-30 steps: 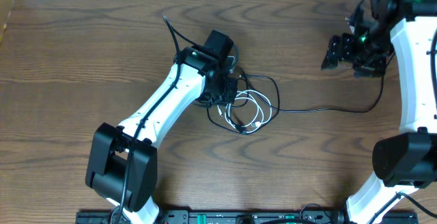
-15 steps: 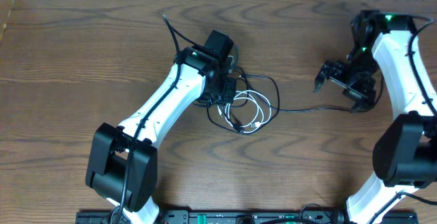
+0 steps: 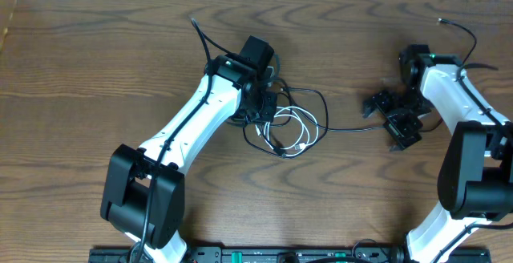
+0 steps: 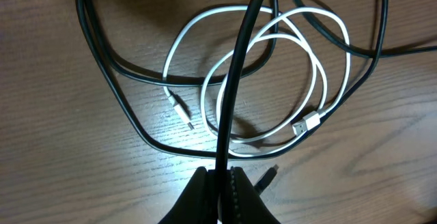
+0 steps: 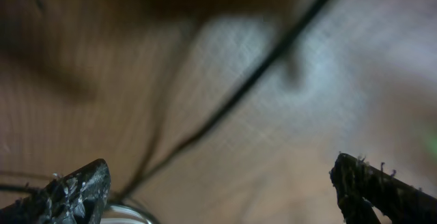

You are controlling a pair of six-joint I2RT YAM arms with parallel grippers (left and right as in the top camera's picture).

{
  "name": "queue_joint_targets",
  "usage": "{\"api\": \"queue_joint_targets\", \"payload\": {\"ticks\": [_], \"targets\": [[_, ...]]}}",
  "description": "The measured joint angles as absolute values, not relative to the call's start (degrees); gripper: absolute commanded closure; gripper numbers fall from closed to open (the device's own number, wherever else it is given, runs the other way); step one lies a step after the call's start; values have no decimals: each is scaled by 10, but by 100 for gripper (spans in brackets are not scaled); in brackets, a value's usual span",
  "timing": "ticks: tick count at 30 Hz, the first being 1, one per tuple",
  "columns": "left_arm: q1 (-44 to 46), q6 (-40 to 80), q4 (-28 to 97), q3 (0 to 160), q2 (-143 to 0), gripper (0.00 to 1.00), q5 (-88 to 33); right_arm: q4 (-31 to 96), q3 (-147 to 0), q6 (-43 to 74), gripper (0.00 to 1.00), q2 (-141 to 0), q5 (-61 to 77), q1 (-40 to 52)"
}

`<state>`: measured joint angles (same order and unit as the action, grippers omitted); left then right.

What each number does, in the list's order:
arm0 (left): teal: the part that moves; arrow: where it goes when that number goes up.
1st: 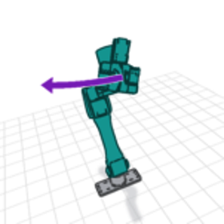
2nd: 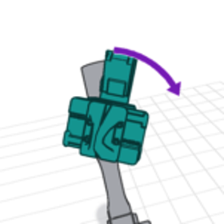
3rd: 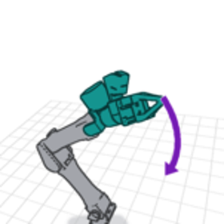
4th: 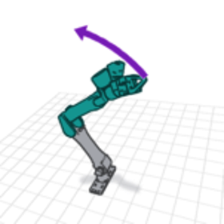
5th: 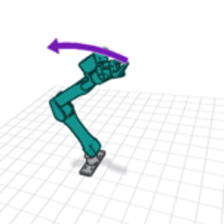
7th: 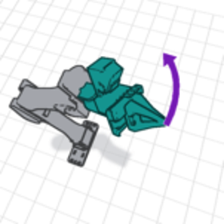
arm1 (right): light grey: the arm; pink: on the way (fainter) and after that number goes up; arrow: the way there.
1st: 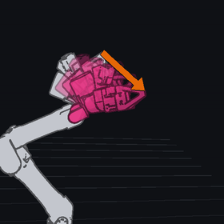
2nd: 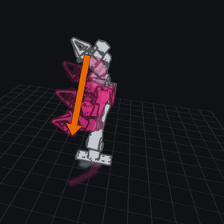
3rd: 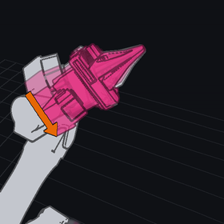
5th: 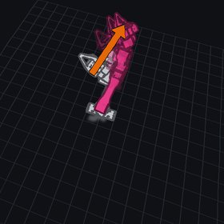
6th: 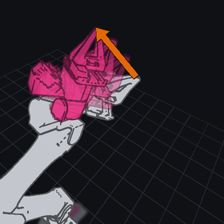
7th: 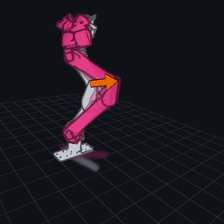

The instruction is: Untangle cables

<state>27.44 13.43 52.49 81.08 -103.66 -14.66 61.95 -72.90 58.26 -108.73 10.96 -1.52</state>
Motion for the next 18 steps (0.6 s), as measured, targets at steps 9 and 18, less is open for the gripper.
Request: {"api": "queue_joint_targets", "payload": {"ticks": [9, 18], "targets": [[274, 134, 525, 811, -1037, 92, -147, 545, -696, 611, 1, -1087, 103, -15], [274, 134, 525, 811, -1037, 91, -147, 544, -670, 615, 23, -1087, 67, -15]]}}
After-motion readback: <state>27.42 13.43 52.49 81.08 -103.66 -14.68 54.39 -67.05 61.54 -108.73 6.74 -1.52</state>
